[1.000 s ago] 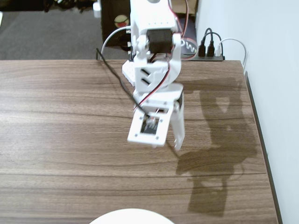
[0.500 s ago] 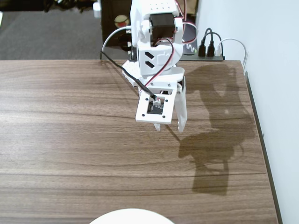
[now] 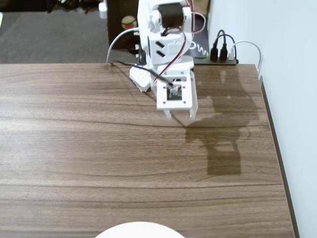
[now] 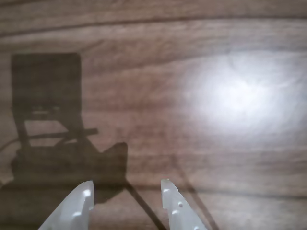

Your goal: Grasp a lego block and put it on the plate.

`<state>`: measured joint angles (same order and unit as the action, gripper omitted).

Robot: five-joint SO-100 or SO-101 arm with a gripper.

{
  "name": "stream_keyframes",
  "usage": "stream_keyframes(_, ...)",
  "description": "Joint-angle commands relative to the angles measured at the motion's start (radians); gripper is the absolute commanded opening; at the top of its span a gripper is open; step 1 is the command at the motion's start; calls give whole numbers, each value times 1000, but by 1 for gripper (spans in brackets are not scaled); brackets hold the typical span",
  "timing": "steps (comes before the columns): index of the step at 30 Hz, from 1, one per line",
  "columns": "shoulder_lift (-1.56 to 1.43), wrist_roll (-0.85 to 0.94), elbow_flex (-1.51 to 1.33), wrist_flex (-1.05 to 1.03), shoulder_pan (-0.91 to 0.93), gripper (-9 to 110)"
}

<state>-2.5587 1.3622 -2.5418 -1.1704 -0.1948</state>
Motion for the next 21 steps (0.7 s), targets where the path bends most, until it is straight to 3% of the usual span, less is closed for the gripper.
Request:
stream_keyframes(1,-127,-14,-31,-25,-3,18)
stream_keyframes(6,-279,-86,-109,-32,-11,1)
stream_keyframes(12,-459,-115,-196,-89,-25,1)
stream_keyframes(21,-735,-436,-307,-133,-3,1)
